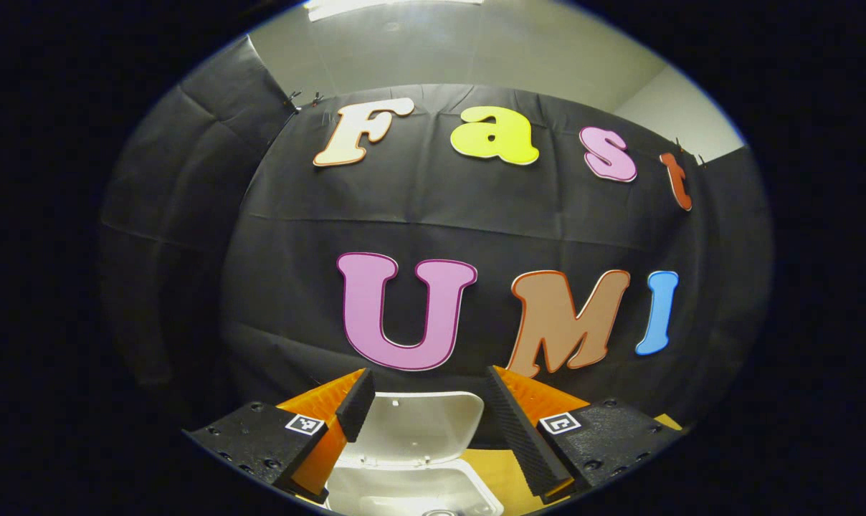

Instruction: Press the lid of the desktop garbage bin to open it, pick up the crumpled paper on the desktop and throw it into the bin, then pick up the pop can on the desktop and drop it into the bin, and finally close the garbage bin lid.

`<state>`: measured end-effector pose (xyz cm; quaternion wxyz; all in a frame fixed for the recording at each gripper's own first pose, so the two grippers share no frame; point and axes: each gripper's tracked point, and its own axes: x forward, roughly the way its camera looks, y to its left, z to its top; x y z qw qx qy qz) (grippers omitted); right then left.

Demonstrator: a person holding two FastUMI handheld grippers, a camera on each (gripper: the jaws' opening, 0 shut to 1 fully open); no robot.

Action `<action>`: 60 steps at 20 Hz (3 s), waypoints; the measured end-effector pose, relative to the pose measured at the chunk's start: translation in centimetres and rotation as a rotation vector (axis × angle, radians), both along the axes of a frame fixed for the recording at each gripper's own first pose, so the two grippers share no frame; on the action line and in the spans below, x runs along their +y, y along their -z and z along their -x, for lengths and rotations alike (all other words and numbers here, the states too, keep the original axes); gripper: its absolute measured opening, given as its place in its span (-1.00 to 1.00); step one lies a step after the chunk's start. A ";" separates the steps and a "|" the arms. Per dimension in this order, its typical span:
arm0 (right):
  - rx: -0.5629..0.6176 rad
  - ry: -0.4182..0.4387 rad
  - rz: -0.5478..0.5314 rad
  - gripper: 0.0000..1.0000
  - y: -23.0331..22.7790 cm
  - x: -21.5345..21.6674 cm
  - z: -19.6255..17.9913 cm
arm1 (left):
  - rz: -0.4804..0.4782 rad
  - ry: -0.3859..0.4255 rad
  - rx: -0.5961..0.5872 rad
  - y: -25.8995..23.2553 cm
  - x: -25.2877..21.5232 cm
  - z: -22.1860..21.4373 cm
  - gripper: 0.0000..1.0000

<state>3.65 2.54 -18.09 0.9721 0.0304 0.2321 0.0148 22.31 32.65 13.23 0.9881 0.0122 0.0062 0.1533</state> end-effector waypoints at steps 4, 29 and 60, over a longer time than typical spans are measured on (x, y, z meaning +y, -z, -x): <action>0.031 0.036 -0.015 0.94 0.6 -1.0 1.1 | 0.035 -0.031 0.047 1.1 2.7 -2.9 0.84; 0.001 -0.128 -0.033 0.94 -0.1 2.6 0.0 | 0.084 0.000 0.279 10.3 -2.5 6.9 0.87; 0.004 -0.170 -0.070 0.94 -0.2 2.1 -1.0 | 0.018 0.008 0.284 19.8 -4.9 11.5 0.87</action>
